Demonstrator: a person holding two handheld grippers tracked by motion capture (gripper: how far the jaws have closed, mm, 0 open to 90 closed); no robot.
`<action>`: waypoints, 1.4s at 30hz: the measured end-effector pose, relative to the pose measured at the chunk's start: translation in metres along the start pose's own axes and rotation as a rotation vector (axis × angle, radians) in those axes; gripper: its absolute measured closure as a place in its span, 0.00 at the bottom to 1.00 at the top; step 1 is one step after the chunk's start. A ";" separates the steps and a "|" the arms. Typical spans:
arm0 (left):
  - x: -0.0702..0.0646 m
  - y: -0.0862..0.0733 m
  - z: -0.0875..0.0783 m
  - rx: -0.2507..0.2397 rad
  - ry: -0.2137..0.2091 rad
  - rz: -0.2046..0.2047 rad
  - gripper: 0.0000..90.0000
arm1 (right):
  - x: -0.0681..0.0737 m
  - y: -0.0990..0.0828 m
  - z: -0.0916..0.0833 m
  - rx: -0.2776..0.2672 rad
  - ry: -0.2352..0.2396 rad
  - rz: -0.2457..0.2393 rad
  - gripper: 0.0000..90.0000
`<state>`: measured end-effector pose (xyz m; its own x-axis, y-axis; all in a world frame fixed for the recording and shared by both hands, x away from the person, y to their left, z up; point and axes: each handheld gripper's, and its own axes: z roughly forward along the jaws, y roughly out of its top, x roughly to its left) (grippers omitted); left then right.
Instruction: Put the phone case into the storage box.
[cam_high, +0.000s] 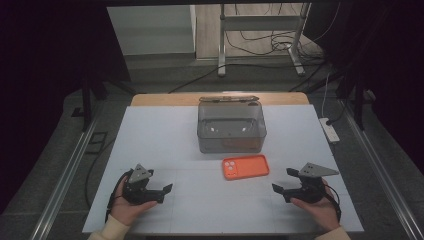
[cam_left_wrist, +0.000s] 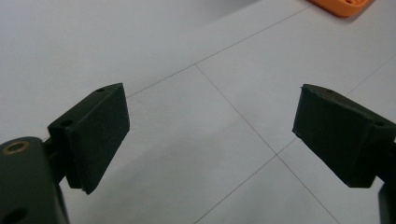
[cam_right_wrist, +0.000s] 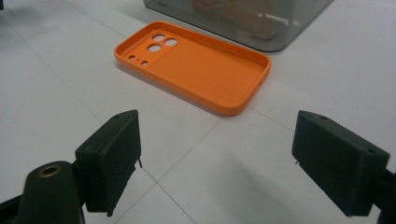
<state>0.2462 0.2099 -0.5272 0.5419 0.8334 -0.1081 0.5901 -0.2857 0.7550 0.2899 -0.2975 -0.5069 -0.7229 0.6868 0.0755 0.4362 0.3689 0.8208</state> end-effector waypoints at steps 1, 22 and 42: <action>0.001 0.000 0.001 0.000 0.001 0.001 0.12 | 0.000 0.000 0.000 0.002 0.000 -0.001 0.17; 0.000 0.002 0.002 -0.003 -0.002 0.011 0.12 | 0.001 0.000 0.001 0.017 -0.012 -0.023 0.18; -0.001 0.008 0.003 -0.013 -0.008 0.040 0.12 | 0.001 0.006 -0.001 0.006 -0.020 -0.021 0.19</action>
<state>0.2523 0.2052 -0.5227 0.5699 0.8176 -0.0826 0.5597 -0.3126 0.7675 0.2915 -0.2951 -0.5016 -0.7208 0.6916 0.0468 0.4246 0.3871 0.8185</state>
